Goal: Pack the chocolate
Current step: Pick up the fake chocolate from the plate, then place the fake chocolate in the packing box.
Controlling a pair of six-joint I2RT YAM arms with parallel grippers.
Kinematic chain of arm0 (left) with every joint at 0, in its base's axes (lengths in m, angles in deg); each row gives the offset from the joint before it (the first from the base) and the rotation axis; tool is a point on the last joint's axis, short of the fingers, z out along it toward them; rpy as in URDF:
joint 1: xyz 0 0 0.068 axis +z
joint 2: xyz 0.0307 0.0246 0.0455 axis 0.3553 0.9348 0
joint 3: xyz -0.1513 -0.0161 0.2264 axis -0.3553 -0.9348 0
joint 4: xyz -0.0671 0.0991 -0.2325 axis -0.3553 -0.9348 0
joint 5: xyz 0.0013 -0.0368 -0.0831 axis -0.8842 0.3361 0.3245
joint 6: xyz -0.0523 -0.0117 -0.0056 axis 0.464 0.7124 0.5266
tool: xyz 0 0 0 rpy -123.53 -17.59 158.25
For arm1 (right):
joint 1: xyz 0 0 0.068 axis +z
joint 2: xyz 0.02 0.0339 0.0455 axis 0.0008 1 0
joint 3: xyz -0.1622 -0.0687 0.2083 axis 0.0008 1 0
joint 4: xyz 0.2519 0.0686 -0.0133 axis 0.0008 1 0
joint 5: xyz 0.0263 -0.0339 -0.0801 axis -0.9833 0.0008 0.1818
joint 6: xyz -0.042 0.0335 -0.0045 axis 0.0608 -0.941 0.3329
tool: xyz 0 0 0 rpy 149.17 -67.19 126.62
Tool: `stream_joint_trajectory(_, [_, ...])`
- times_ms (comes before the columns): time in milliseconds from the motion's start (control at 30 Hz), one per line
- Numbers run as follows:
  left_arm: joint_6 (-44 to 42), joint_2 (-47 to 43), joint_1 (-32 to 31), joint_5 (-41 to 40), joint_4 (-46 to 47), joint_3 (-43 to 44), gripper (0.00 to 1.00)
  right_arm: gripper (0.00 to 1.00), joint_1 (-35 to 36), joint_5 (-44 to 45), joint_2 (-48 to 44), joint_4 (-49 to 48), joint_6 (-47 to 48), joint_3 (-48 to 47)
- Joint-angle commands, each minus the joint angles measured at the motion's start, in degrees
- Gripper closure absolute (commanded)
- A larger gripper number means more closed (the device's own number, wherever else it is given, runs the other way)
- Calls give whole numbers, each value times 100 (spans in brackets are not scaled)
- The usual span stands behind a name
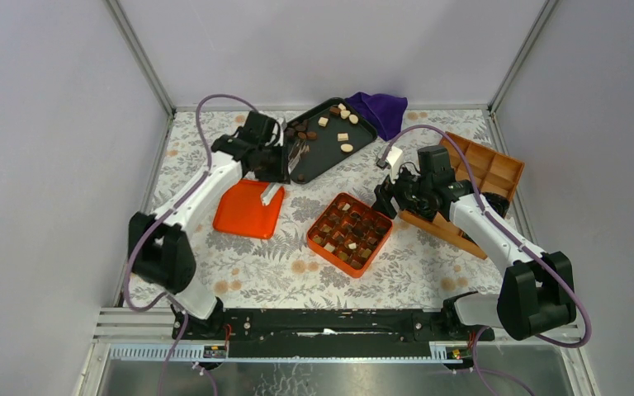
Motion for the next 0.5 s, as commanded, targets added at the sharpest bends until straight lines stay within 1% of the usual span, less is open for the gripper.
stream_joint_trajectory(0, [464, -1174, -74, 1146, 805, -1024, 100, 21, -38, -297, -161, -16, 78, -99])
stream_joint_trajectory(100, [728, -1985, -382, 1337, 1087, -1750, 100, 21, -43, -342, -160, 8, 112, -97])
stream_joint_trajectory(200, [1148, -2785, -934, 1304, 1408, -2454, 100, 21, -37, -344, -138, 17, 142, -99])
stream_joint_trajectory(333, [1834, -3723, -1820, 998, 1819, -3248, 100, 21, -41, -327, -111, 30, 160, -90])
stream_joint_trajectory(467, [2450, -4313, -2699, 559, 2011, -3833, 100, 21, -47, -276, -80, 21, 178, -90])
